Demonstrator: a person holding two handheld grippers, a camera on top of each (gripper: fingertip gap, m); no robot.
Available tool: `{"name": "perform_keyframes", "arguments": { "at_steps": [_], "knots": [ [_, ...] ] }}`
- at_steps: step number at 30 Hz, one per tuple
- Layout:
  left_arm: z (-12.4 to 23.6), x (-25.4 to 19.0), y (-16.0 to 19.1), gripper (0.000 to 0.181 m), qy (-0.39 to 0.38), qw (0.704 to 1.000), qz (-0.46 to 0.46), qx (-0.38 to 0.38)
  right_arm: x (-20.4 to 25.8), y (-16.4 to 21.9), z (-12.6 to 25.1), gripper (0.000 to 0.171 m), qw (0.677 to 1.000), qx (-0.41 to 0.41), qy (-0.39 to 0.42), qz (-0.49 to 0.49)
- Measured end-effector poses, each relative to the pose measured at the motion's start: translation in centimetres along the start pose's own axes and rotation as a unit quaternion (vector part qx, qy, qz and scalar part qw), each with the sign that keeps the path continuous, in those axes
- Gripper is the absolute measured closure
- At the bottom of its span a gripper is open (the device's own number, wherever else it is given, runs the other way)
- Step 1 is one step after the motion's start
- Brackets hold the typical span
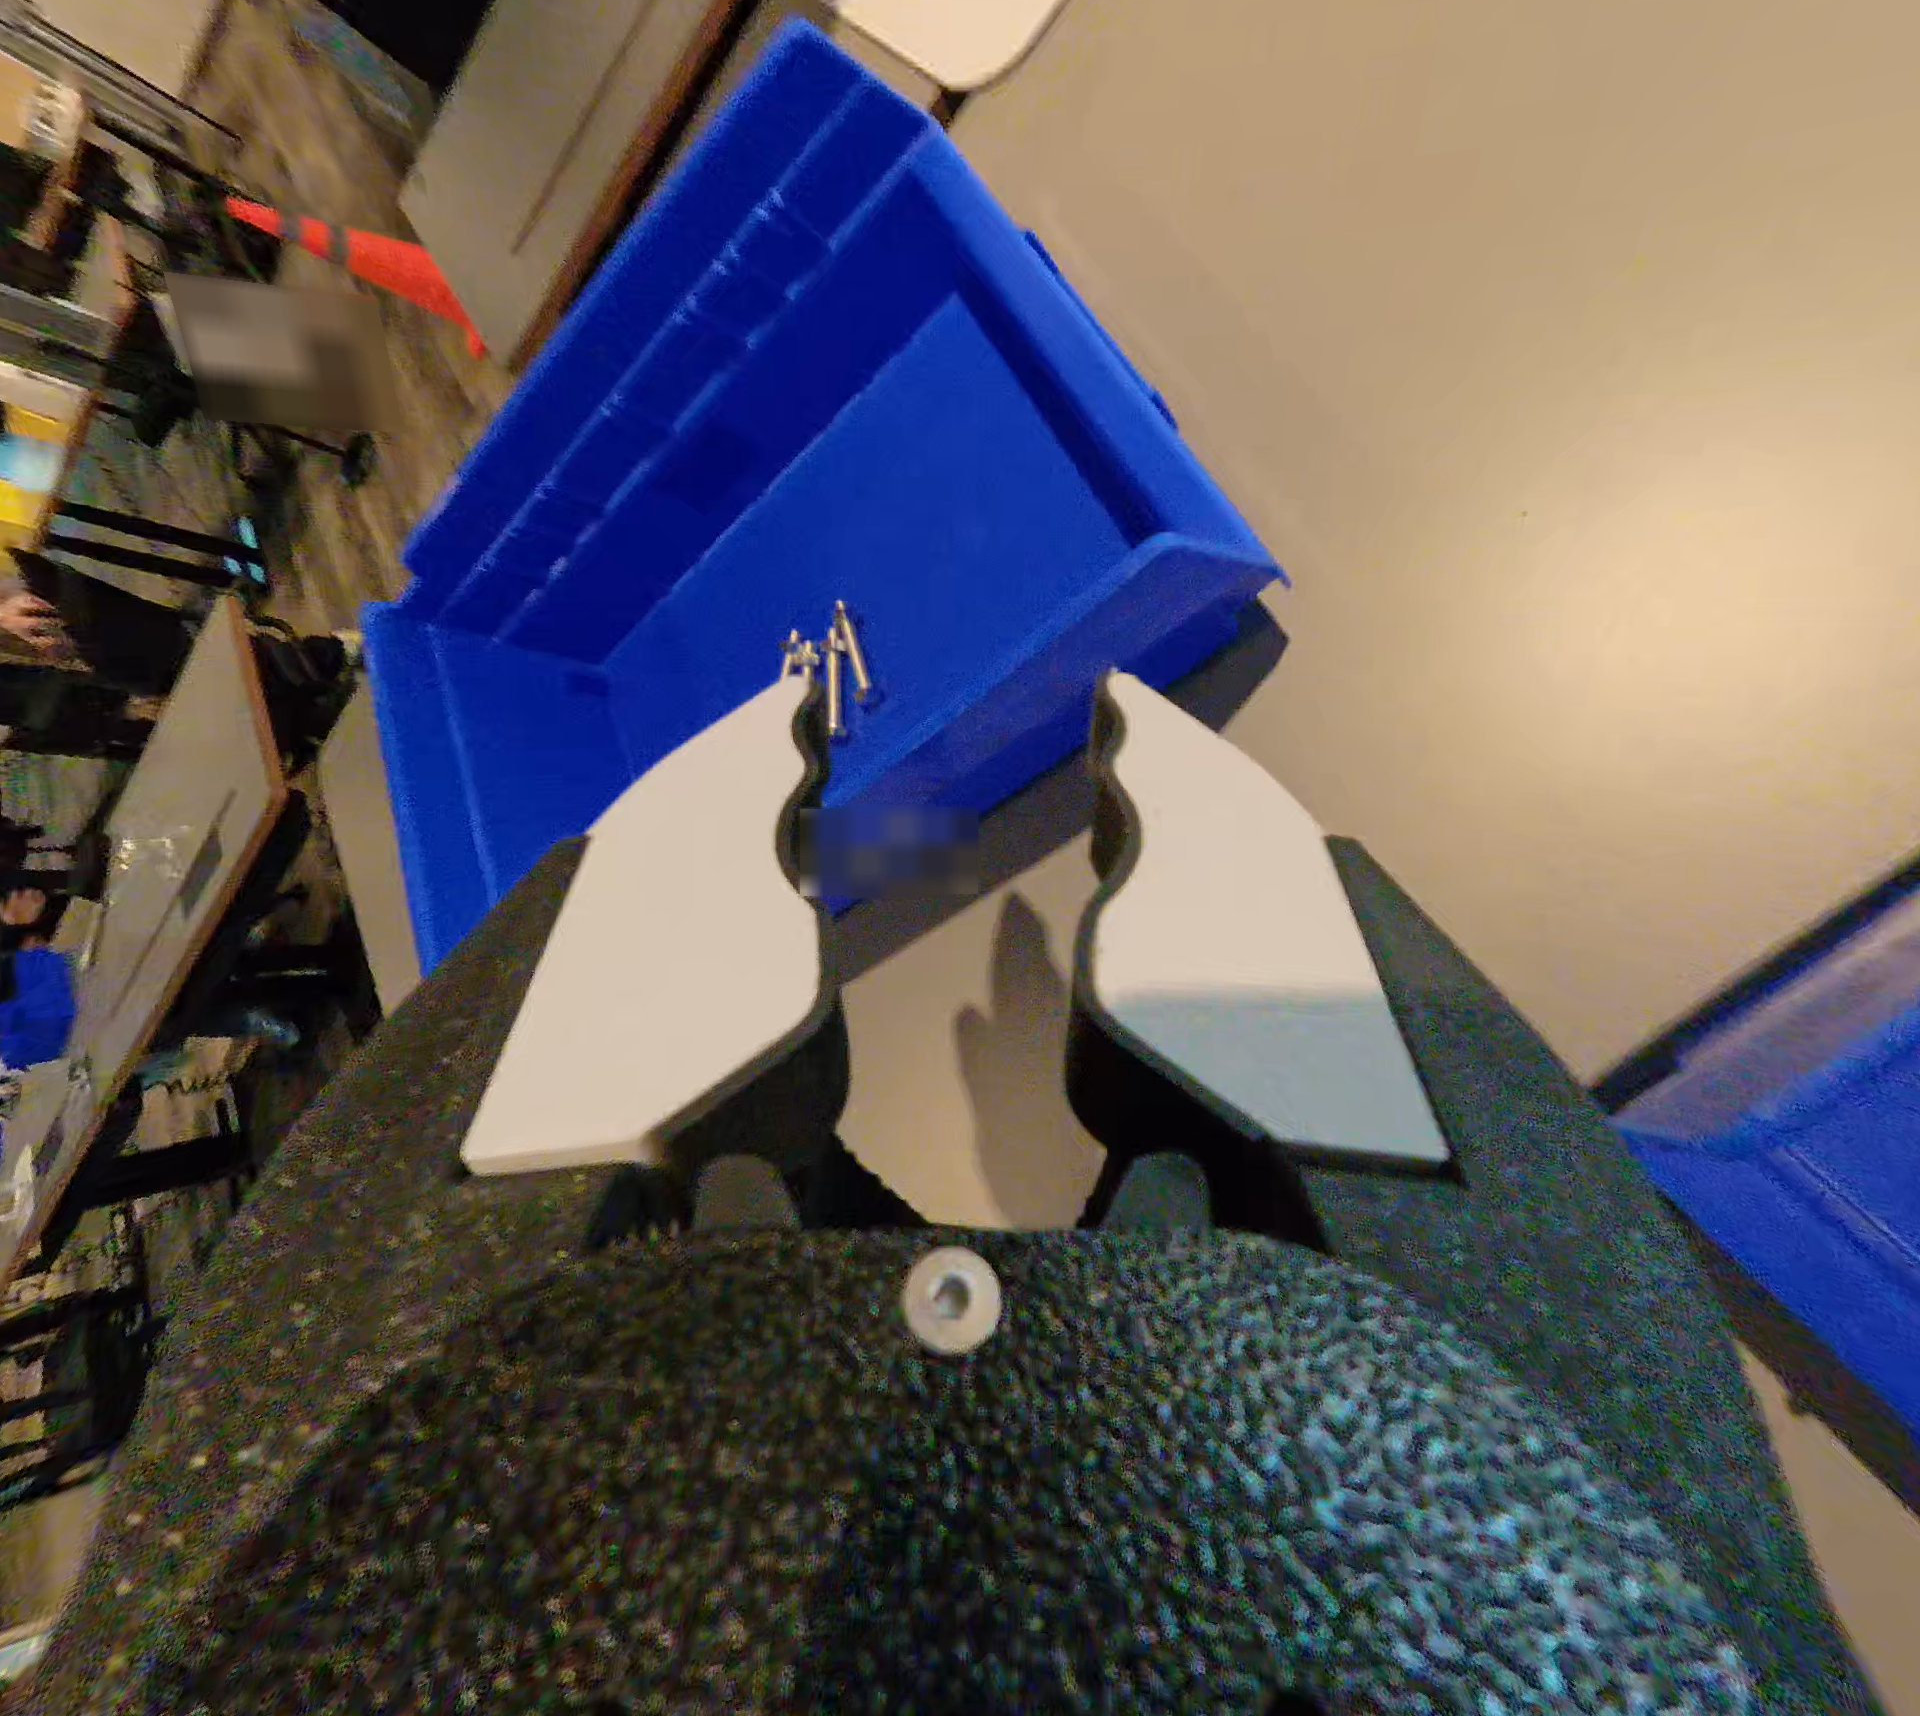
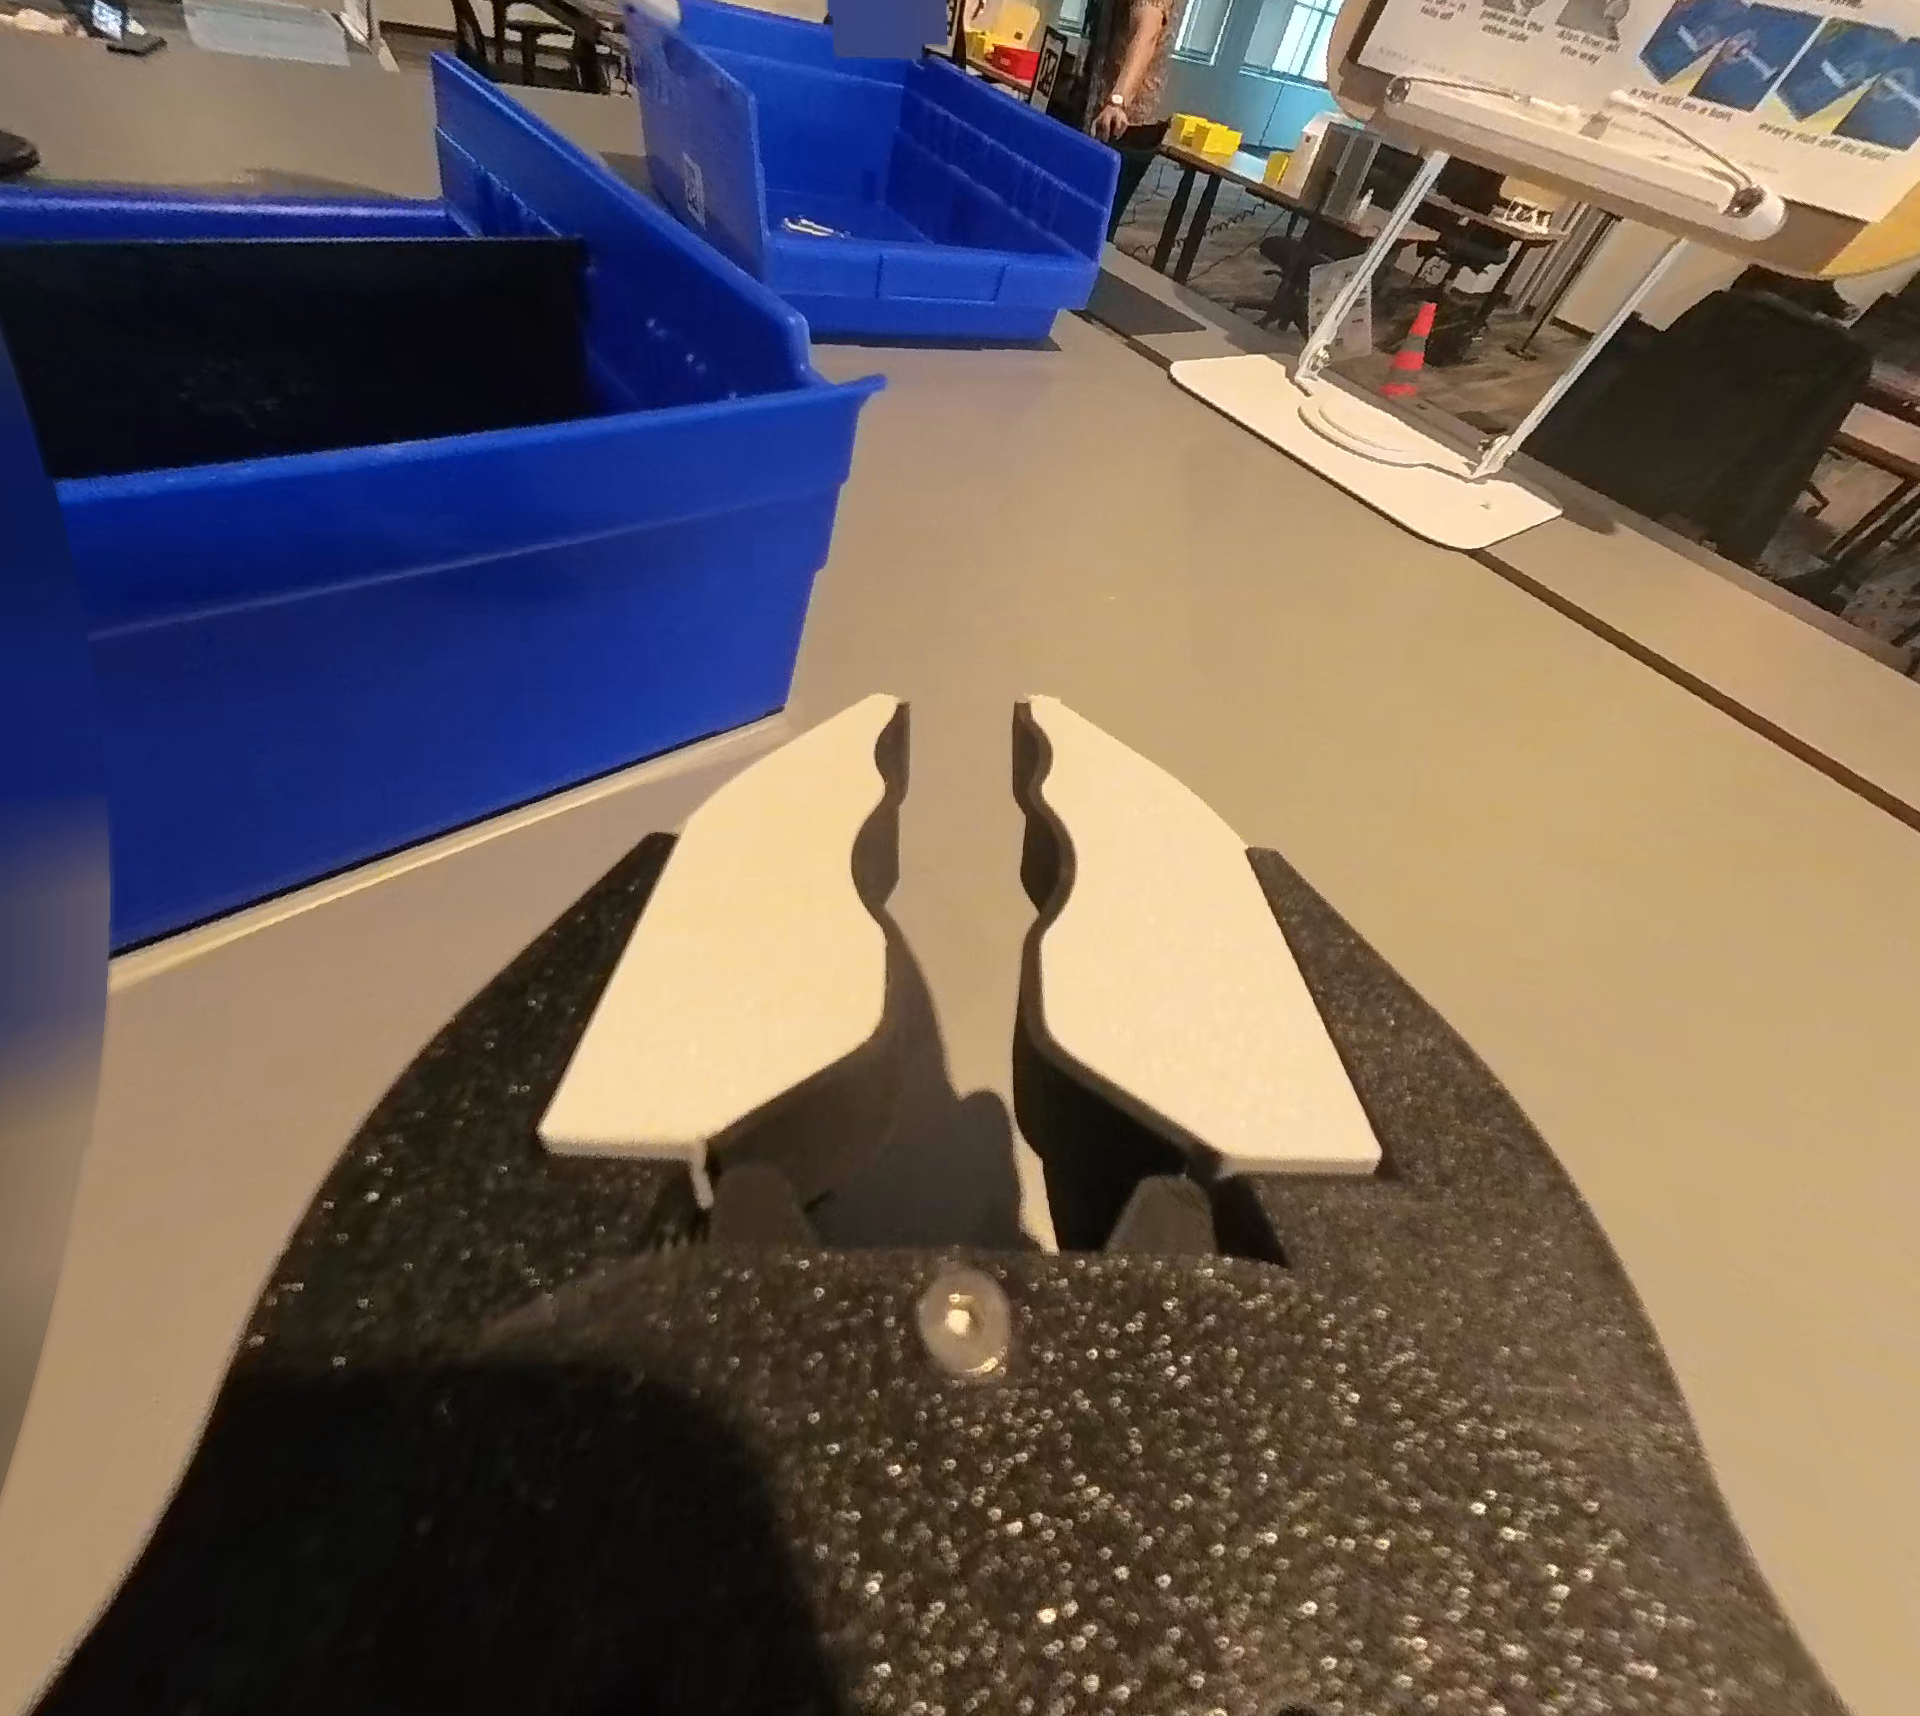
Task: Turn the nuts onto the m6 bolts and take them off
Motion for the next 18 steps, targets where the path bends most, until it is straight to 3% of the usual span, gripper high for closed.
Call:
{"name": "perform_keyframes", "arguments": {
  "at_steps": [2,8,18],
  "knots": [
    [-1.5,0.4,0.0,0.126,0.003,1.0,-0.009,0.025,0.0,0.0,0.1,0.152,1.0,-0.002,0.001,0.002],
    [-4.0,-0.5,1.6,0.133,0.045,0.989,-0.071,0.12,0.1,-0.1,0.3,0.152,1.0,-0.01,0.008,0.004],
    [-1.2,0.5,5.0,0.144,0.062,0.976,-0.098,0.184,0.0,-0.1,0.3,0.152,1.0,-0.008,0.009,0.002]
  ]
}}
Point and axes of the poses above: each gripper's, where its closed fingertips meet, z back along the fingers, y out of its underside, x = y × z across the jaws, the point moved 7 cm from there along z, back along the fingers, and after that the axes turned 2 degrees about y, right-handed, at the moved point
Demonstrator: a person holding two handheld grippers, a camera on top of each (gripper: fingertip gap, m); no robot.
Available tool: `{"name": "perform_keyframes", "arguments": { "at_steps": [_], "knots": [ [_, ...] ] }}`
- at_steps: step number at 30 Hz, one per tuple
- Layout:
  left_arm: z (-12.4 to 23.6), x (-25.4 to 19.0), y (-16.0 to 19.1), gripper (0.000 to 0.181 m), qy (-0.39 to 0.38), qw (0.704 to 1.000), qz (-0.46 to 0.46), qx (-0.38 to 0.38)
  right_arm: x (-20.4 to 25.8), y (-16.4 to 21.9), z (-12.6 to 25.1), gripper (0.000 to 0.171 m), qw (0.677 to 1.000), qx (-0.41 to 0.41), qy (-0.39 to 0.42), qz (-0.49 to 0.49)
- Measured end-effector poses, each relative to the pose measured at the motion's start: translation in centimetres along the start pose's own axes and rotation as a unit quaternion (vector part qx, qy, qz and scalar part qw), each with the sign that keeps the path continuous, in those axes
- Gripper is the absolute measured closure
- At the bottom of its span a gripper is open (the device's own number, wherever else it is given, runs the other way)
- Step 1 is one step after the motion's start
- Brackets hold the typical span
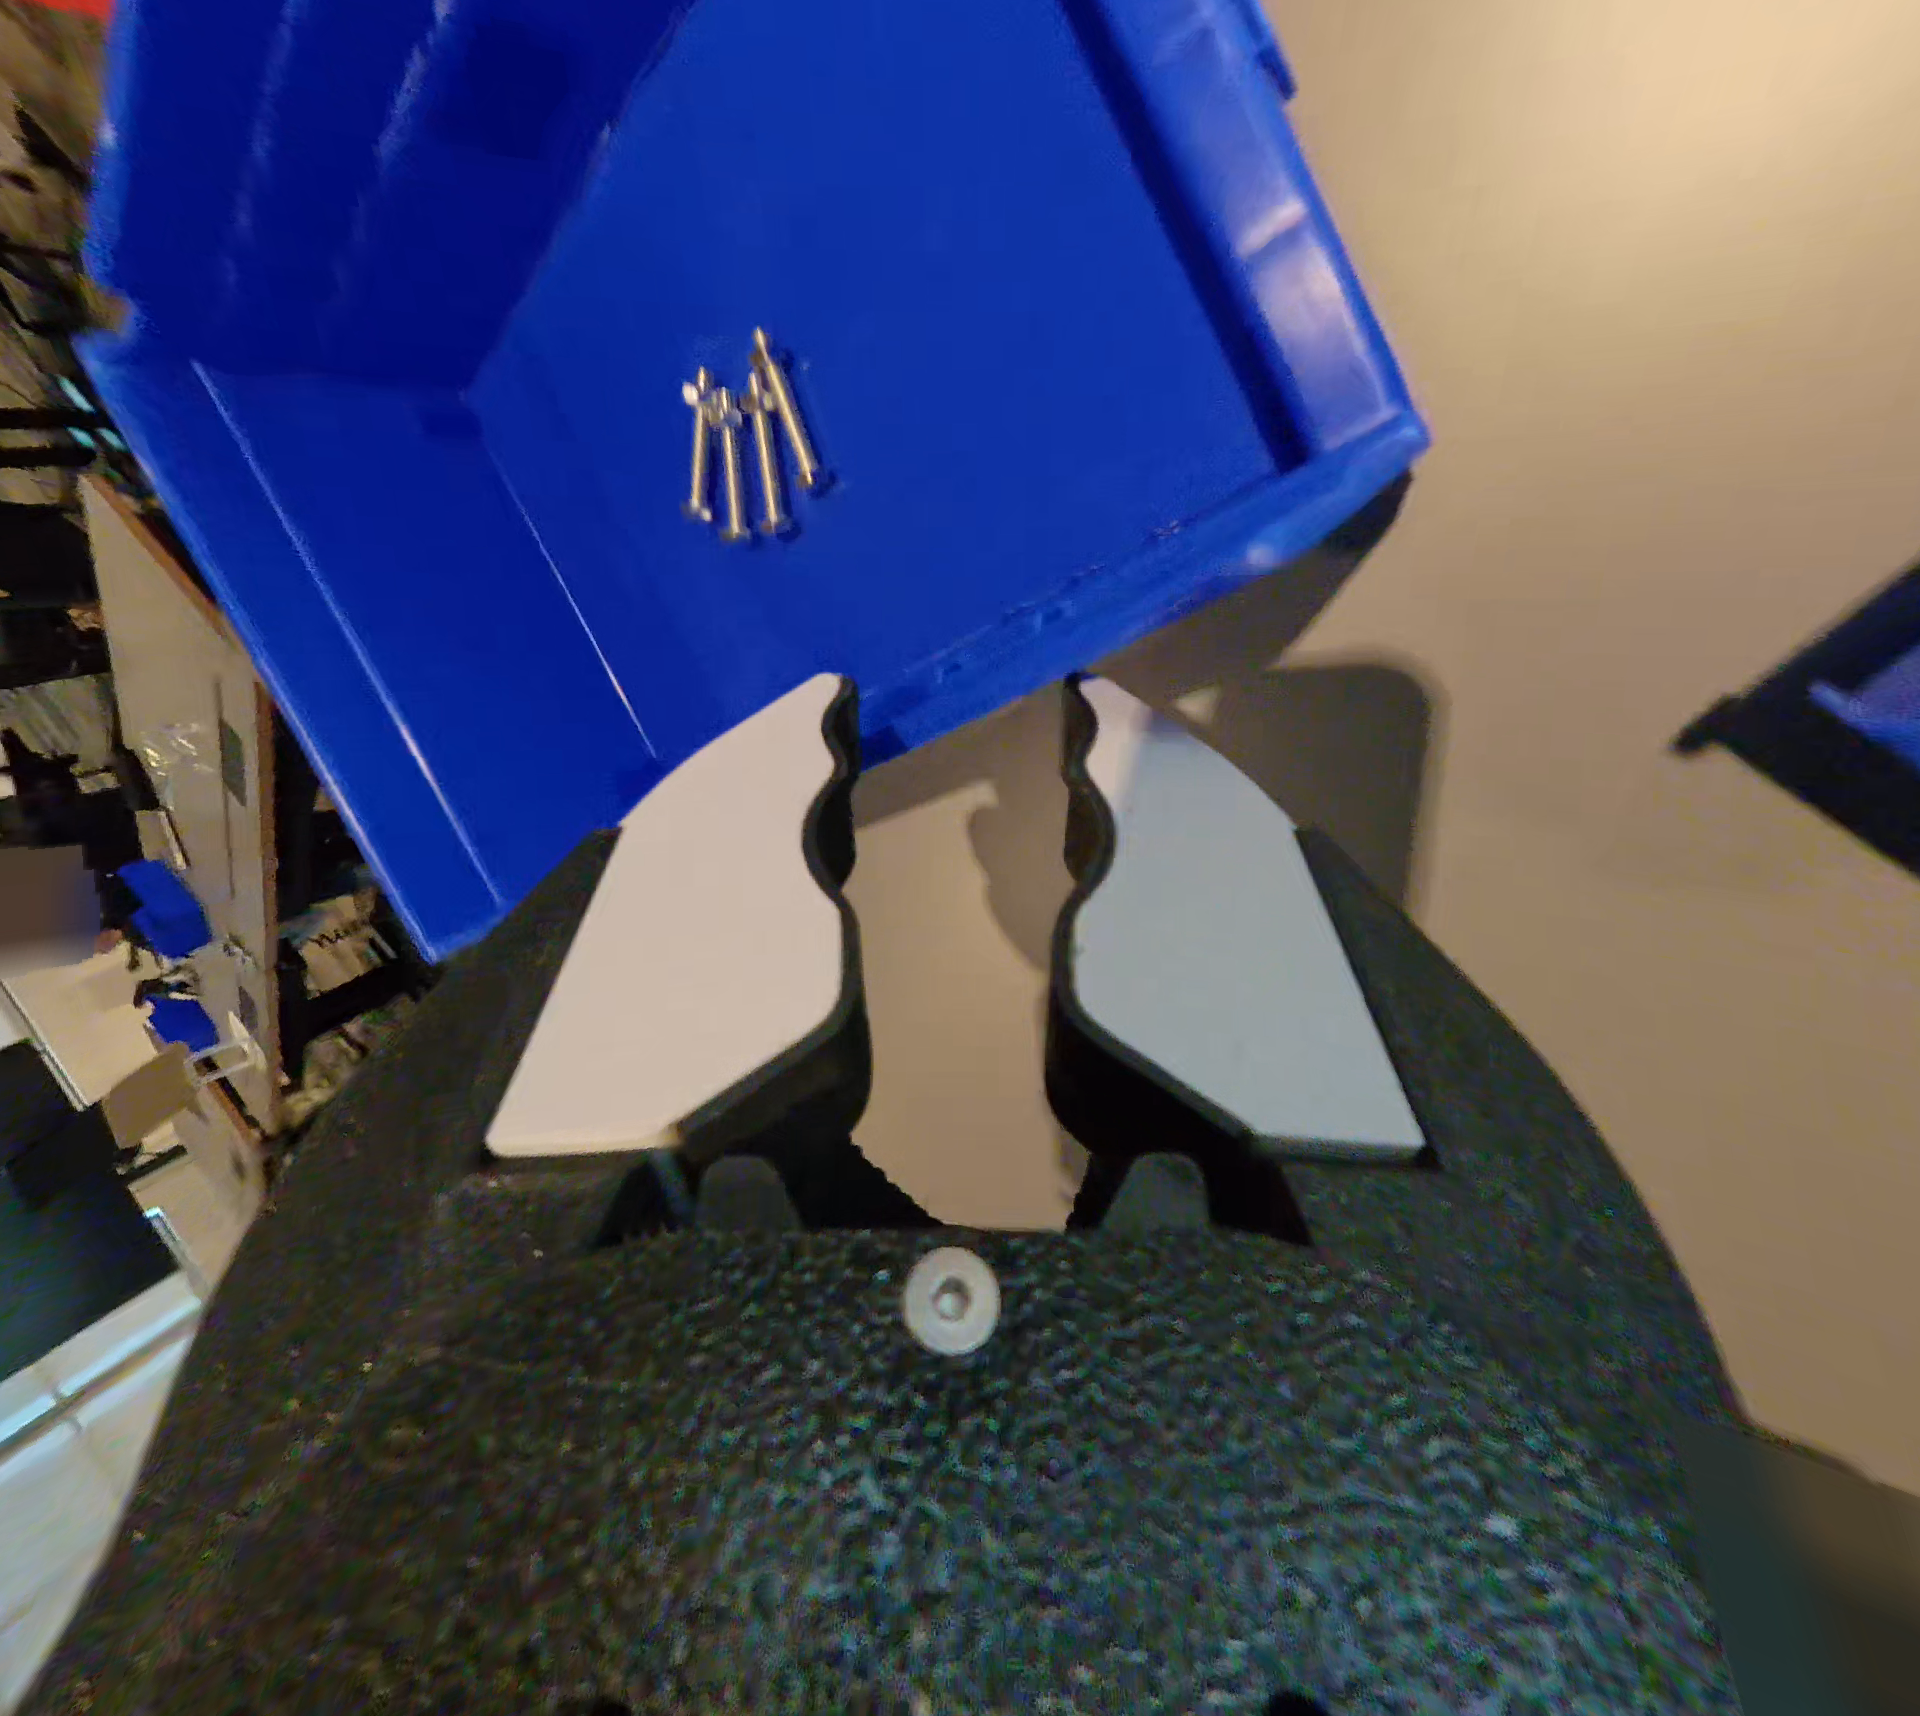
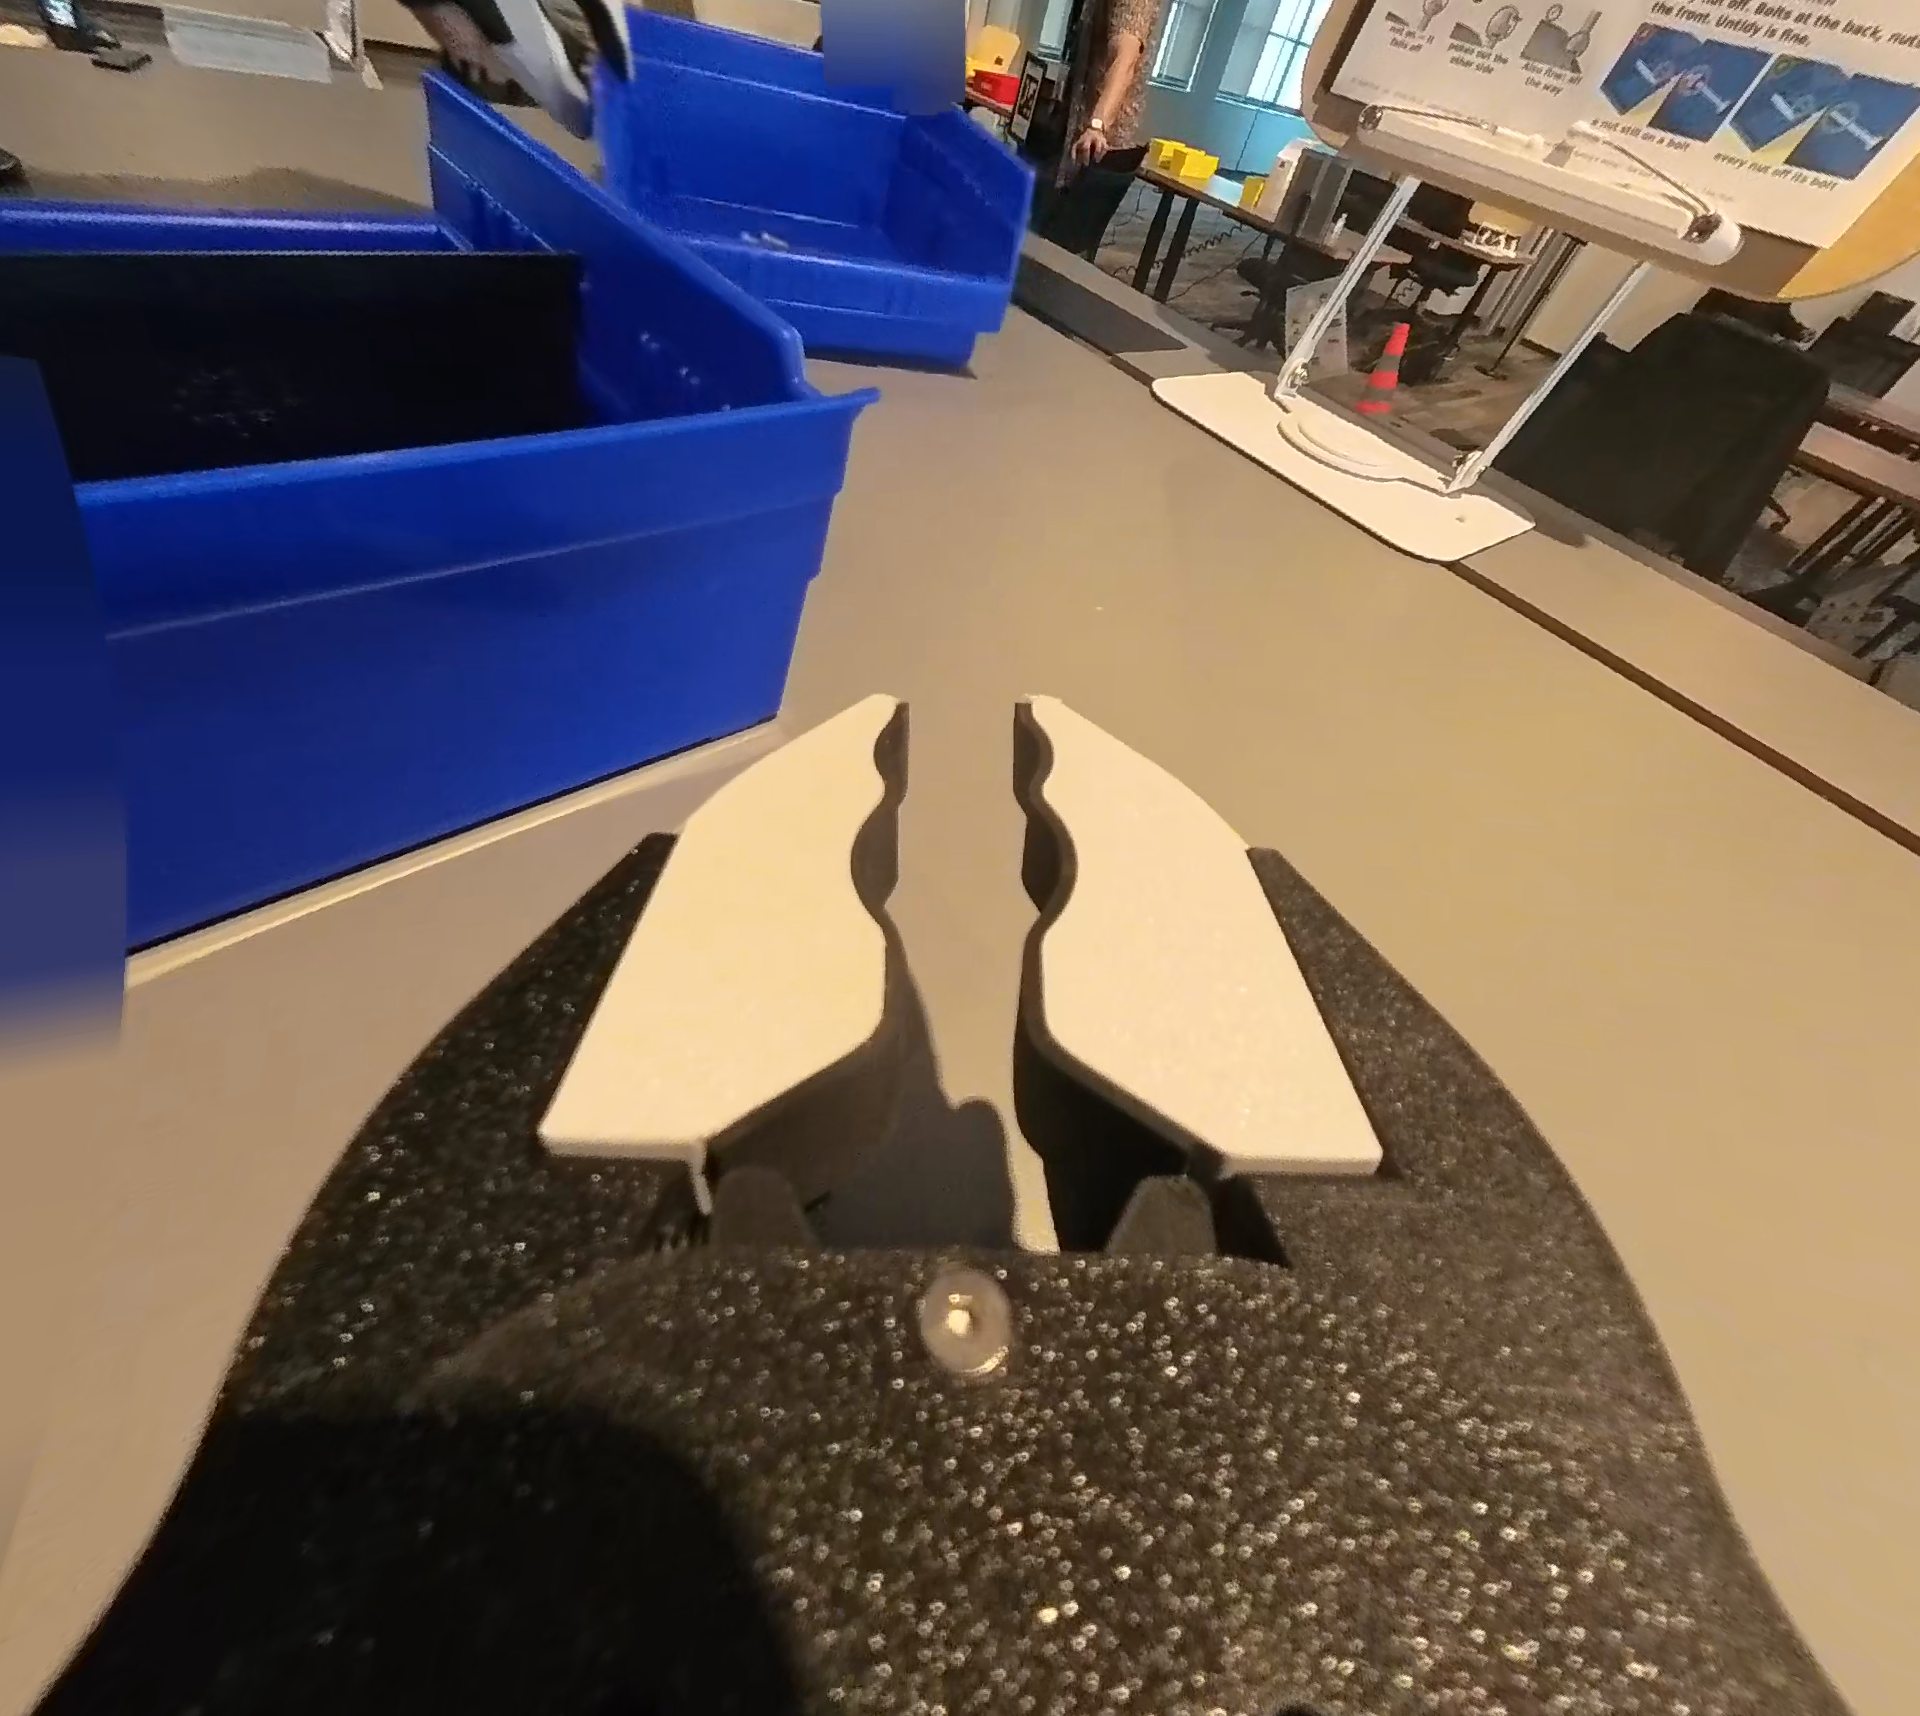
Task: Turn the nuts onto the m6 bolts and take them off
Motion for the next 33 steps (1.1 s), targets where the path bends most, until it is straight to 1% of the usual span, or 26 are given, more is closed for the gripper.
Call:
{"name": "perform_keyframes", "arguments": {
  "at_steps": [3,7,9,11,12,13,16,20,22,25,26,27,30,31,33],
  "knots": [
    [0.6,0.0,2.7,0.141,0.02,0.999,0.018,0.027,0.0,0.0,0.0,0.152,1.0,0.001,-0.001,-0.001],
    [1.5,-0.1,6.3,0.137,0.039,0.999,0.001,0.034,0.0,0.0,0.0,0.152,1.0,0.002,-0.002,-0.001],
    [2.0,-0.1,7.7,0.136,0.048,0.997,-0.039,0.036,0.0,0.0,-0.1,0.152,1.0,0.003,-0.003,0.0],
    [2.2,-0.2,9.3,0.129,0.05,0.993,-0.101,0.043,0.0,0.0,-0.1,0.152,1.0,0.004,-0.004,0.001],
    [2.3,-0.1,10.0,0.128,0.048,0.991,-0.118,0.039,0.1,0.0,-0.1,0.152,1.0,0.005,-0.004,0.002],
    [2.4,0.0,10.6,0.127,0.05,0.992,-0.114,0.031,0.1,0.0,-0.1,0.152,1.0,0.005,-0.004,0.003],
    [3.5,0.1,12.0,0.12,0.057,0.996,-0.07,0.007,0.1,0.1,-0.1,0.152,1.0,0.006,-0.004,0.004],
    [5.9,-1.2,12.0,0.121,0.057,0.993,0.027,-0.095,0.1,0.1,-0.2,0.153,1.0,0.007,-0.003,0.005],
    [6.6,-1.8,12.1,0.122,0.038,0.989,0.066,-0.128,0.1,0.1,-0.2,0.153,1.0,0.009,-0.004,0.005],
    [7.3,-2.7,12.7,0.121,0.002,0.981,0.127,-0.145,0.2,0.1,-0.3,0.153,1.0,0.011,-0.004,0.007],
    [7.6,-2.9,12.6,0.121,-0.015,0.972,0.168,-0.166,0.2,0.1,-0.3,0.153,1.0,0.012,-0.004,0.008],
    [8.0,-2.9,12.4,0.122,-0.034,0.955,0.22,-0.196,0.2,0.1,-0.3,0.153,1.0,0.013,-0.004,0.01],
    [8.1,-3.1,12.1,0.121,-0.064,0.875,0.391,-0.277,0.2,0.1,-0.4,0.153,1.0,0.016,-0.002,0.011],
    [7.7,-3.3,12.2,0.121,-0.076,0.856,0.427,-0.281,0.2,0.2,-0.4,0.153,1.0,0.017,-0.002,0.012],
    [6.2,-3.6,12.6,0.119,-0.111,0.843,0.465,-0.248,0.2,0.2,-0.4,0.154,1.0,0.018,-0.002,0.013]
  ]
}}
Point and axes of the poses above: each gripper's, where its closed fingertips meet, z back along the fingers, y out of its underside, x = y × z across the jaws, the point moved 7 cm from there along z, back along the fingers, and after that the axes turned 2 degrees about y, right-handed, at the moved point
